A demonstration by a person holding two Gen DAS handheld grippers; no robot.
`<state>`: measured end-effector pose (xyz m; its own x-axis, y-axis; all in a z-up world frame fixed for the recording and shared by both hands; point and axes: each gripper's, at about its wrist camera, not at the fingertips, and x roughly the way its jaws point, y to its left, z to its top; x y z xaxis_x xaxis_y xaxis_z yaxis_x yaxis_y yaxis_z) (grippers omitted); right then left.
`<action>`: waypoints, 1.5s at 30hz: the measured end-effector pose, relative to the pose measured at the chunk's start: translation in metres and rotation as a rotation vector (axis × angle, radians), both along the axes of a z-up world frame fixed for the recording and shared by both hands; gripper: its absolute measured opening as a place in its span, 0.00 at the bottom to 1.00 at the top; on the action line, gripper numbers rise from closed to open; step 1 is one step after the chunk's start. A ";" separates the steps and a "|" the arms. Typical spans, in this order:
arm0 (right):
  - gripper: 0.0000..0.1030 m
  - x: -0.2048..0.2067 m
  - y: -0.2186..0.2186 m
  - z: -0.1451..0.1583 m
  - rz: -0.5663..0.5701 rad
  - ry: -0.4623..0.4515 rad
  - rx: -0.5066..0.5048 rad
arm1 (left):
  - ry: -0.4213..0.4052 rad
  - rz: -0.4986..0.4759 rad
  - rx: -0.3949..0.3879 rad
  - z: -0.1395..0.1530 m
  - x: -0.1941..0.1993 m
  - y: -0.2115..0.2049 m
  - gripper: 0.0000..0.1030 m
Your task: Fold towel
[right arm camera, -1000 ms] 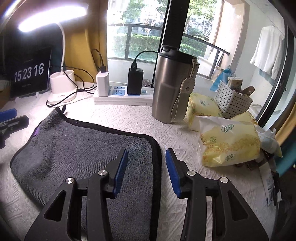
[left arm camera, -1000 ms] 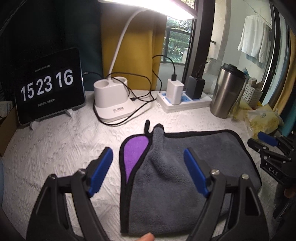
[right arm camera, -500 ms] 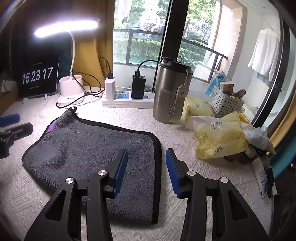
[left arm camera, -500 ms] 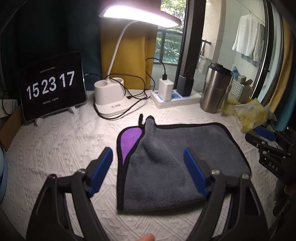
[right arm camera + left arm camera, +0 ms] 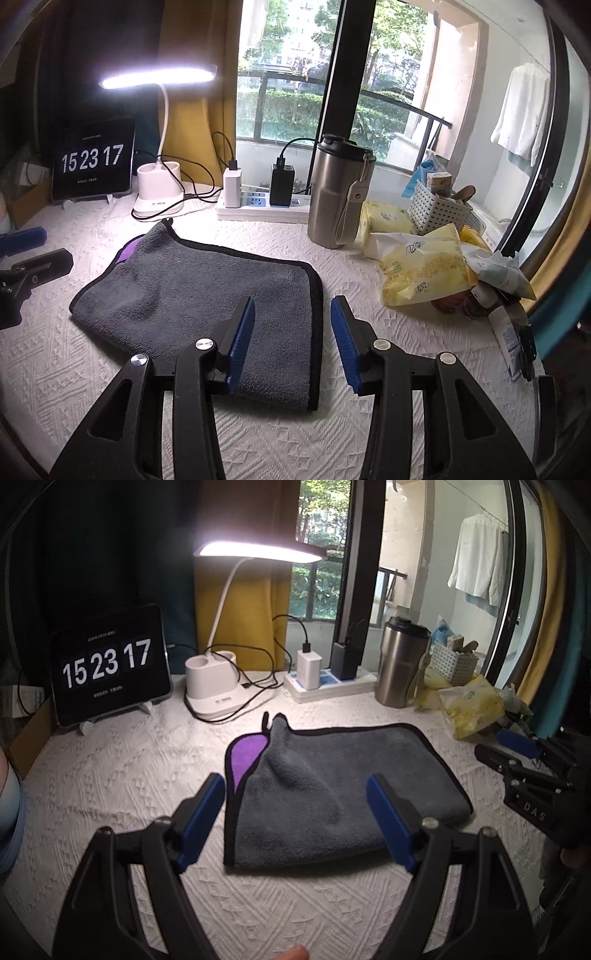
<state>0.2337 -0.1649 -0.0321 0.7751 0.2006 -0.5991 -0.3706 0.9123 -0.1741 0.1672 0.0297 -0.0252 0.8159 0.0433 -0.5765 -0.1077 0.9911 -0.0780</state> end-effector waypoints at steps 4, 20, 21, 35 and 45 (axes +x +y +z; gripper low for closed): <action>0.44 -0.009 -0.001 0.004 0.001 -0.013 0.004 | -0.007 -0.007 0.005 0.002 -0.007 -0.004 0.78; 0.44 -0.055 -0.008 0.026 0.019 -0.058 0.043 | -0.067 -0.003 -0.016 0.012 -0.048 -0.014 0.78; 0.44 -0.057 -0.009 0.028 0.020 -0.064 0.045 | -0.079 0.000 -0.015 0.015 -0.052 -0.015 0.78; 0.44 -0.099 -0.016 0.048 0.038 -0.119 0.090 | -0.175 0.015 -0.054 0.032 -0.095 -0.014 0.78; 0.44 -0.124 -0.020 0.054 0.051 -0.158 0.105 | -0.265 0.014 -0.023 0.046 -0.124 -0.023 0.78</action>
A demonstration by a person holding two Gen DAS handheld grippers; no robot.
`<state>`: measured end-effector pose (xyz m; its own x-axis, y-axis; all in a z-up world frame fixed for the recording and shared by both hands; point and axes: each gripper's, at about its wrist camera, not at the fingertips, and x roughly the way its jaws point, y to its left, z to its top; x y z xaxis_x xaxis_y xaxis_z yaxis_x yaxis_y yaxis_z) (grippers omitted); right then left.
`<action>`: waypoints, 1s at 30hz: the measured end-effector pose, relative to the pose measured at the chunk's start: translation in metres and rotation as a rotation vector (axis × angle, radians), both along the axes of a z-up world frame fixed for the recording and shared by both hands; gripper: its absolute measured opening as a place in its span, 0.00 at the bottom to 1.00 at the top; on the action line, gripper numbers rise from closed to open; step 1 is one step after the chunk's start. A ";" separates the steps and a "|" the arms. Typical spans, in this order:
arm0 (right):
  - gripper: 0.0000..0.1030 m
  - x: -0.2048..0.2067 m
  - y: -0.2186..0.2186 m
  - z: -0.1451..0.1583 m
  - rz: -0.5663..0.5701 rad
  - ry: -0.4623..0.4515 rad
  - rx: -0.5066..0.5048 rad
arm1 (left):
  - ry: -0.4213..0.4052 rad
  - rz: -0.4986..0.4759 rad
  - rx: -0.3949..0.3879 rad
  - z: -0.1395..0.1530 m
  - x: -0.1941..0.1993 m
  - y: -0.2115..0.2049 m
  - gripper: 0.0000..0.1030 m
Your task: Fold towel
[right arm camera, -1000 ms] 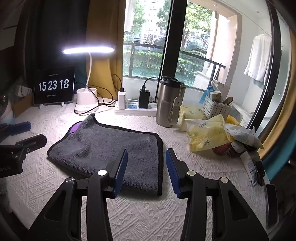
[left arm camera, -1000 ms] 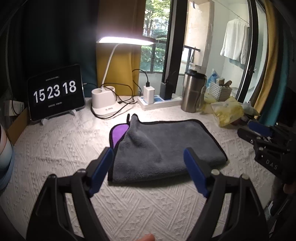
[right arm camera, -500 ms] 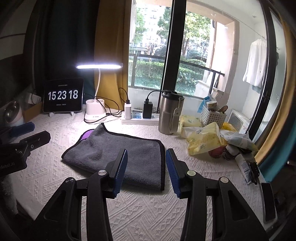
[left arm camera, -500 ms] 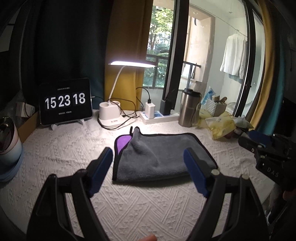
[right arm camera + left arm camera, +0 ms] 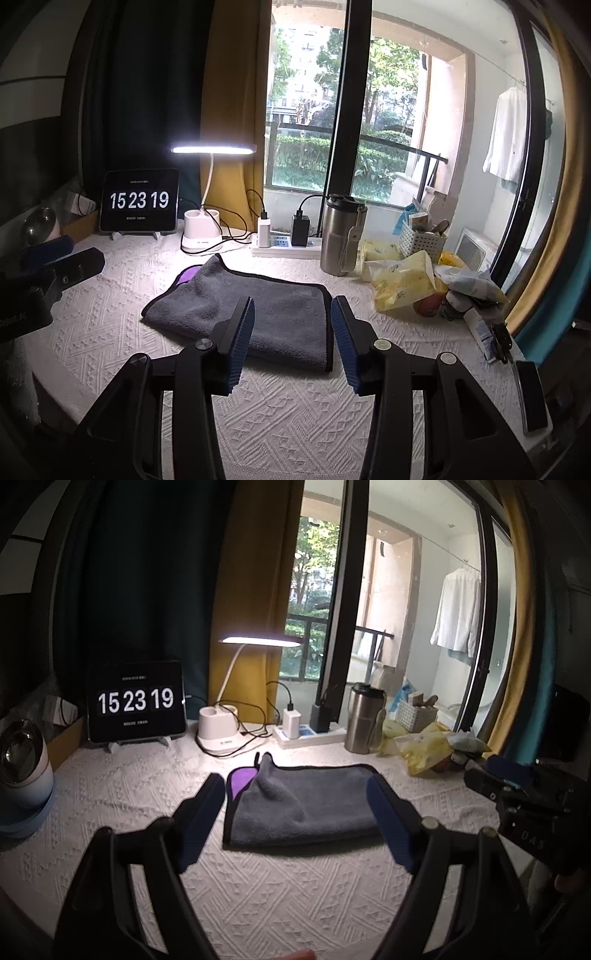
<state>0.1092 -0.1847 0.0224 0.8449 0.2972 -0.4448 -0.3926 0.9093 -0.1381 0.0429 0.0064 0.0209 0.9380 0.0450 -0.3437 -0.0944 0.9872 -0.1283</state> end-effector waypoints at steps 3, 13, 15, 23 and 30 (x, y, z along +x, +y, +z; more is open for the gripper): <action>0.44 -0.010 -0.003 0.003 0.000 -0.019 0.013 | -0.031 0.007 0.014 0.004 -0.009 -0.002 0.78; 0.46 -0.049 -0.020 0.010 0.001 -0.110 0.074 | -0.102 0.016 0.015 0.012 -0.032 -0.005 0.95; 0.49 -0.054 -0.024 0.011 0.000 -0.119 0.085 | -0.118 0.013 0.024 0.013 -0.037 -0.007 0.96; 0.52 -0.068 -0.032 0.015 -0.006 -0.157 0.110 | -0.207 0.009 0.048 0.020 -0.059 -0.011 0.96; 0.52 -0.082 -0.034 0.016 -0.001 -0.194 0.130 | -0.280 -0.020 0.065 0.023 -0.078 -0.013 0.96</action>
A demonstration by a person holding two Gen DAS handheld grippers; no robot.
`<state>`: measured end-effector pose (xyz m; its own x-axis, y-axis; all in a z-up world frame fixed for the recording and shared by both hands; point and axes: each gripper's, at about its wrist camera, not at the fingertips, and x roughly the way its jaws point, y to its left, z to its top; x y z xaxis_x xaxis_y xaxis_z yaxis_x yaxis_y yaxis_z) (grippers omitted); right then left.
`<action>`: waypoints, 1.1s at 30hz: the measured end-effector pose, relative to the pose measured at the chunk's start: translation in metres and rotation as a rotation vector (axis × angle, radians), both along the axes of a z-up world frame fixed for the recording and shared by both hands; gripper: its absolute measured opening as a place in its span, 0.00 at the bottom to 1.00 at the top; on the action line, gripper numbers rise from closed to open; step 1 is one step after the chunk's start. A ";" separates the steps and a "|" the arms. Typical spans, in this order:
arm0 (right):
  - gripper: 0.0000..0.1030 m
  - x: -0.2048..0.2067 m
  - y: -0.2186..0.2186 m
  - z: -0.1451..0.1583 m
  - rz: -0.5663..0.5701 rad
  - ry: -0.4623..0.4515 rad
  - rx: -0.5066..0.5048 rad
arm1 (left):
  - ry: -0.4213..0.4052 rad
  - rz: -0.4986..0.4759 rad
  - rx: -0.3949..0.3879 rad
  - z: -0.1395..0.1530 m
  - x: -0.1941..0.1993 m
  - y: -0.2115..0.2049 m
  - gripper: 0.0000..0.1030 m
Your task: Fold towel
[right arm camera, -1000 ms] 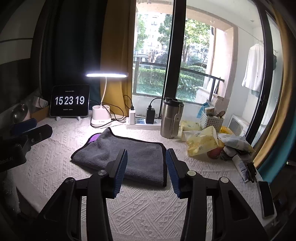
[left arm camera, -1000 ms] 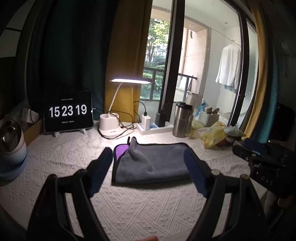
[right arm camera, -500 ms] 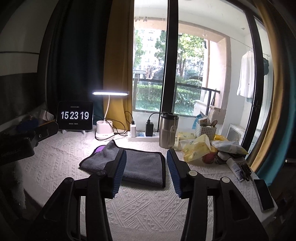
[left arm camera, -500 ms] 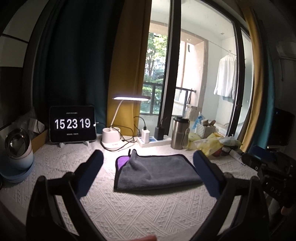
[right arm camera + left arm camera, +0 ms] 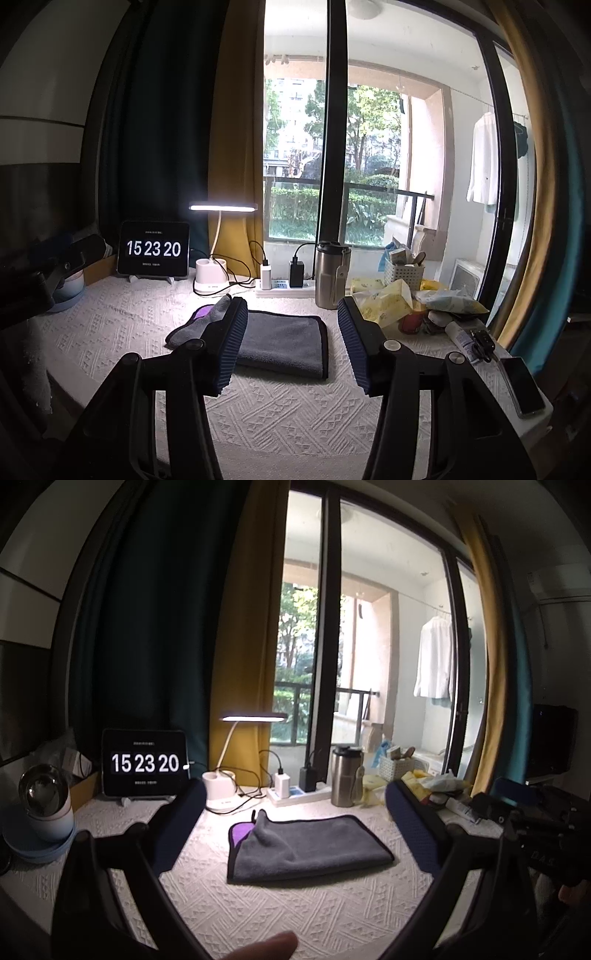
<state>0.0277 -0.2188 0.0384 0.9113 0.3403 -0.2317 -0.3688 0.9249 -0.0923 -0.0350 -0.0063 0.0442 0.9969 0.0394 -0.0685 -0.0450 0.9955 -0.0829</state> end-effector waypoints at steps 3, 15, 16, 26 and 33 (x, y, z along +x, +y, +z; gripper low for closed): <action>0.52 -0.008 0.001 0.001 0.003 -0.030 0.006 | -0.017 0.003 0.007 0.000 -0.008 0.001 0.96; 0.59 -0.031 0.000 0.007 -0.011 -0.110 0.026 | -0.098 0.035 0.036 -0.003 -0.038 0.013 0.96; 0.60 -0.032 0.000 0.007 -0.015 -0.112 0.028 | -0.101 0.035 0.036 -0.004 -0.038 0.014 0.96; 0.61 -0.026 0.002 0.001 -0.018 -0.069 0.024 | -0.065 0.031 0.039 -0.006 -0.031 0.011 0.96; 0.61 -0.027 0.001 0.001 -0.023 -0.064 0.034 | -0.058 0.035 0.045 -0.007 -0.031 0.010 0.96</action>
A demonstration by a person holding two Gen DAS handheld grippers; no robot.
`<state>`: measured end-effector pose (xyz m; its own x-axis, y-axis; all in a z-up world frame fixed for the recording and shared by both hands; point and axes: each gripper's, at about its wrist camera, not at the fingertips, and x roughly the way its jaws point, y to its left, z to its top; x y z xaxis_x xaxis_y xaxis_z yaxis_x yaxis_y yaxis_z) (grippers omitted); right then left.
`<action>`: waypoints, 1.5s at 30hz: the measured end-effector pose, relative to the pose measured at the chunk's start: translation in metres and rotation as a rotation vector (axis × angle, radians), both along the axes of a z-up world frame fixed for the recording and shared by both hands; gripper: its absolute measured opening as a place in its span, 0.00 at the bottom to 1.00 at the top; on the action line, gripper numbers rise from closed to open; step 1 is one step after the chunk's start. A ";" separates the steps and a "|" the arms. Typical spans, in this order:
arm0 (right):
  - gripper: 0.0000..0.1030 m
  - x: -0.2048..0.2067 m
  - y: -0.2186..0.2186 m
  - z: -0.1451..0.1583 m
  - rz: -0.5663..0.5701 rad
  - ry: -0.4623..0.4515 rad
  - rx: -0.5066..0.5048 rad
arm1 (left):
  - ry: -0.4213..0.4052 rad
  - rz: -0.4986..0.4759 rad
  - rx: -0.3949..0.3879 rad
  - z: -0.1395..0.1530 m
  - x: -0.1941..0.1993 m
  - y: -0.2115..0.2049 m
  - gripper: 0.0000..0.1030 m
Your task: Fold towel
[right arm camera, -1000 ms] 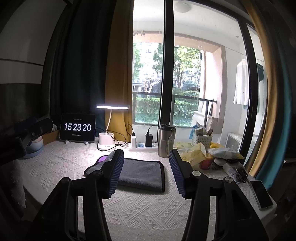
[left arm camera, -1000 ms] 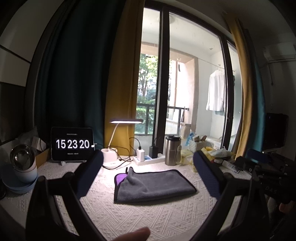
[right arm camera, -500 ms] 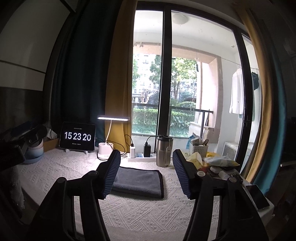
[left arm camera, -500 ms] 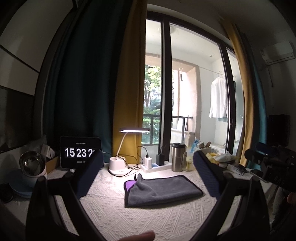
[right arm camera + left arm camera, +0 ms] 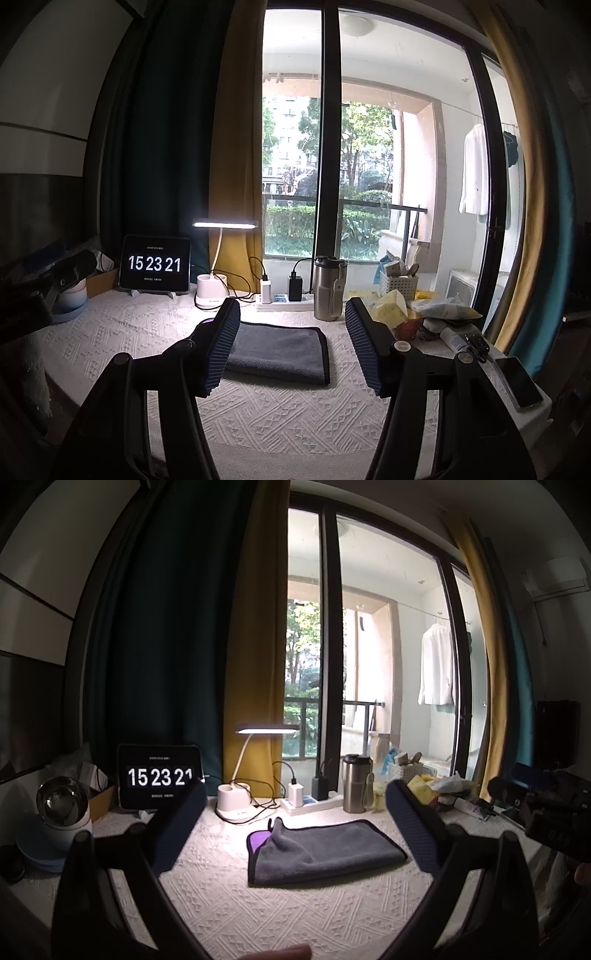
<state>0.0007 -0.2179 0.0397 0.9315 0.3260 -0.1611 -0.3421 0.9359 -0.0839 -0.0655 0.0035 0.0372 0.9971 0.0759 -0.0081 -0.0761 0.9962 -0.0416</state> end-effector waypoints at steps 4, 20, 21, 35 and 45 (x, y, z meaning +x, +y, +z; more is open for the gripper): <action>0.61 0.000 0.001 0.000 0.003 0.002 -0.003 | 0.002 0.001 0.000 0.000 0.000 -0.001 0.96; 0.61 0.001 0.000 -0.002 0.001 0.010 -0.007 | 0.006 0.000 -0.002 -0.002 0.001 -0.001 0.96; 0.61 0.002 0.000 -0.002 0.000 0.012 -0.006 | 0.006 0.001 -0.002 -0.002 0.001 -0.001 0.96; 0.61 0.004 0.002 -0.003 0.006 0.015 -0.009 | 0.008 0.006 -0.006 -0.005 0.001 0.000 0.96; 0.61 0.004 0.002 -0.003 0.007 0.011 -0.007 | 0.013 0.010 -0.007 -0.006 0.002 0.000 0.96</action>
